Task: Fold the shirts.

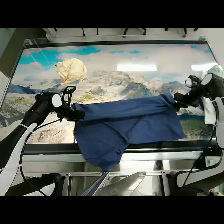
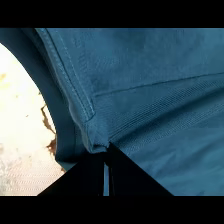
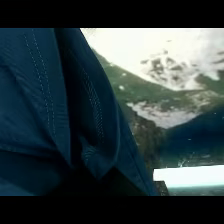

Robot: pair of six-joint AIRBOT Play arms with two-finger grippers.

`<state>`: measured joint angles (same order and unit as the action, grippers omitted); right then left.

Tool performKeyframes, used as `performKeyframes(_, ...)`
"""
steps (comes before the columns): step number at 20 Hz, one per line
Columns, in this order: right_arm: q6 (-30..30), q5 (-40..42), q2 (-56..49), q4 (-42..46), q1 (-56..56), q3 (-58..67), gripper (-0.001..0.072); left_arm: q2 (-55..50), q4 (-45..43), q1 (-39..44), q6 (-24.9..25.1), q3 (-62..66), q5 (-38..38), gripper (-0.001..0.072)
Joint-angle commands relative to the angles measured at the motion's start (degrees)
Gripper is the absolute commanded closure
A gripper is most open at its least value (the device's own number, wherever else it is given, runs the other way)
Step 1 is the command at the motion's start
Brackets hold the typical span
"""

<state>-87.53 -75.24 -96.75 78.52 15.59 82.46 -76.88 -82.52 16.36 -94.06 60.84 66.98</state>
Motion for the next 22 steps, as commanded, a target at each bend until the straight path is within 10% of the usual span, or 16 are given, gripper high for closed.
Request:
performKeyframes(1,-0.83,-2.82,-1.51,-0.07,0.02,0.00,0.0684,0.33,0.28,0.26,-0.76,-1.16,-0.39,0.0689)
performKeyframes(2,-0.85,-2.82,-1.44,-0.07,0.04,0.07,0.0551,0.33,1.07,0.26,-0.72,-1.16,-0.57,0.0688)
performKeyframes(3,-0.85,-3.10,-1.27,-0.04,0.04,0.07,0.0192,0.33,2.71,0.24,-0.68,-1.09,-0.59,0.0665)
performKeyframes(4,-0.85,-4.04,-0.92,-0.09,0.07,0.07,0.0008,0.33,4.28,-0.02,-0.72,-0.87,-0.35,0.0368)
performKeyframes(5,-0.81,-5.35,-0.28,-0.07,0.04,0.07,0.0009,0.33,6.47,-0.24,-0.98,-0.07,1.16,0.0143)
performKeyframes(11,-0.79,-7.45,9.62,-0.39,0.44,0.04,0.0009,13.92,7.17,-3.45,-1.14,-3.69,15.43,0.0147)
performKeyframes(22,2.01,-6.43,15.28,-13.22,0.35,0.00,0.0010,35.06,31.54,-16.17,-0.52,-43.56,9.14,0.0147)
